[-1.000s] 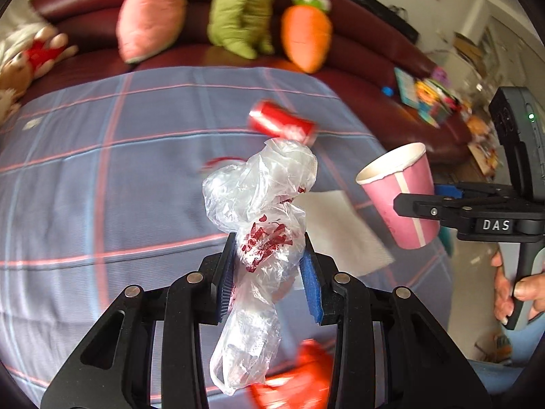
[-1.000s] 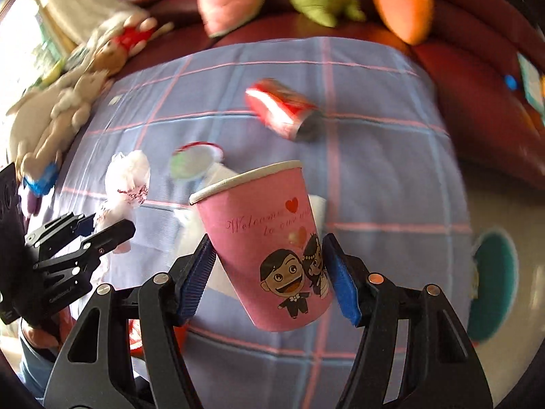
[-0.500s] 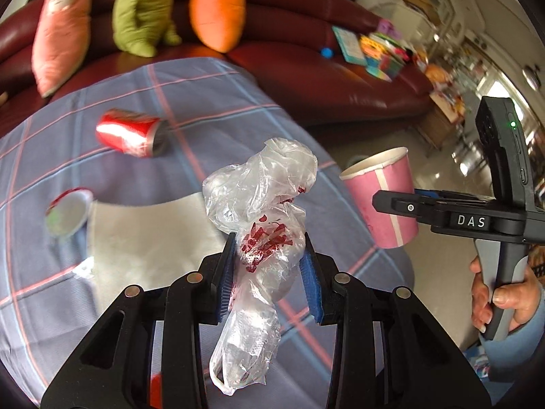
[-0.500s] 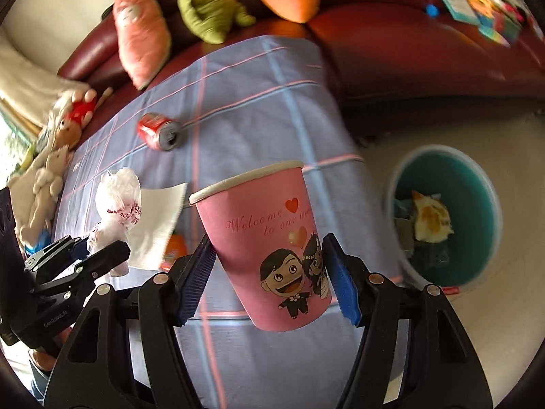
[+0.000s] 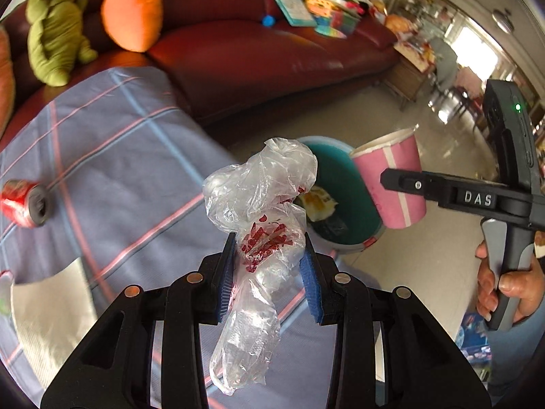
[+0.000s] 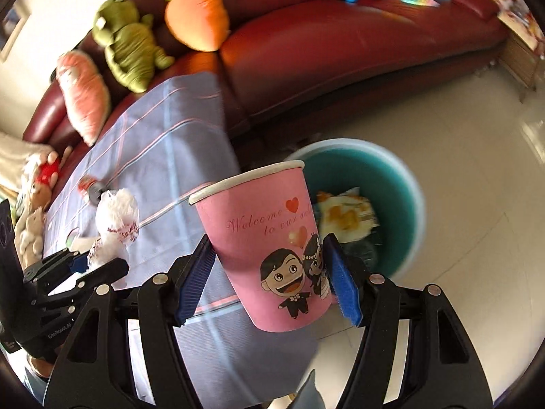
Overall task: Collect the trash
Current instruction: 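Lift the bag and cup and carry both over the teal bucket, then open the left gripper to drop the bag while the right gripper releases the cup into the bucket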
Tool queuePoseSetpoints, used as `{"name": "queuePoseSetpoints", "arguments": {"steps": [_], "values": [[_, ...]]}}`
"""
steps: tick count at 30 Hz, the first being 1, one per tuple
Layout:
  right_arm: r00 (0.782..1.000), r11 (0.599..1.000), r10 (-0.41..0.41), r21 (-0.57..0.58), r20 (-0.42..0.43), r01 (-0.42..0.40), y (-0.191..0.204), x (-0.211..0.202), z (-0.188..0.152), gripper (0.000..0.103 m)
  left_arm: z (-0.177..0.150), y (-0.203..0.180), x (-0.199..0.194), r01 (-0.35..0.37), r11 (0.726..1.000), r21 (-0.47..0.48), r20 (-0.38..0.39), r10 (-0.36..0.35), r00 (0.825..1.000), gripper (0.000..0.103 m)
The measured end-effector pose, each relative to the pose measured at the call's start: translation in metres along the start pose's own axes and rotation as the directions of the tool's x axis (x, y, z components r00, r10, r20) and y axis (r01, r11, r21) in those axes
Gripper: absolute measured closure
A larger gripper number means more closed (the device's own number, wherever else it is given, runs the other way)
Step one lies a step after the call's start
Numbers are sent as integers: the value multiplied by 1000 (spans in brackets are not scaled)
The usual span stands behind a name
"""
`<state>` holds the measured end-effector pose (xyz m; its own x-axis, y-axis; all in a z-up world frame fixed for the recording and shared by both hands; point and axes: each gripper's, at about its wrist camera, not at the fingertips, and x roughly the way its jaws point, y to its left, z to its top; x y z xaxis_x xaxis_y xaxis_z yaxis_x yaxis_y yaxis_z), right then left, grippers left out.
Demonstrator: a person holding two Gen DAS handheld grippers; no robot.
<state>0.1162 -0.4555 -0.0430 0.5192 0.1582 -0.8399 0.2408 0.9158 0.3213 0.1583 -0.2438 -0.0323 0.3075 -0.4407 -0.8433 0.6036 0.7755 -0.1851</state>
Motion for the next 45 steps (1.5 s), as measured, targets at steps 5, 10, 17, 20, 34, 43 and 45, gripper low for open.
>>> {"name": "queuePoseSetpoints", "arguments": {"steps": [5,10,17,20,34,43,45], "values": [[1000,998,-23,54,-1,23,-33,8,11,41,17,-17,31,14,999,35,-44,-13,999,67],[1000,994,-30,106,-4,30,-58,15,15,41,36,-36,59,35,997,63,-73,-31,997,67],[998,989,-60,136,-23,63,-84,17,18,41,55,-64,90,77,993,91,-95,-68,993,66],[997,986,-72,150,-24,74,-94,14,19,41,60,-72,100,92,991,92,-99,-83,992,59],[996,984,-78,156,-39,83,-104,19,16,40,59,-67,111,53,997,51,-116,-46,992,25],[994,985,-85,144,-63,93,-91,32,22,28,47,-55,100,46,999,9,-112,-45,993,24],[994,985,-83,144,-66,92,-88,31,21,28,45,-54,97,38,999,7,-104,-37,994,15]]}}
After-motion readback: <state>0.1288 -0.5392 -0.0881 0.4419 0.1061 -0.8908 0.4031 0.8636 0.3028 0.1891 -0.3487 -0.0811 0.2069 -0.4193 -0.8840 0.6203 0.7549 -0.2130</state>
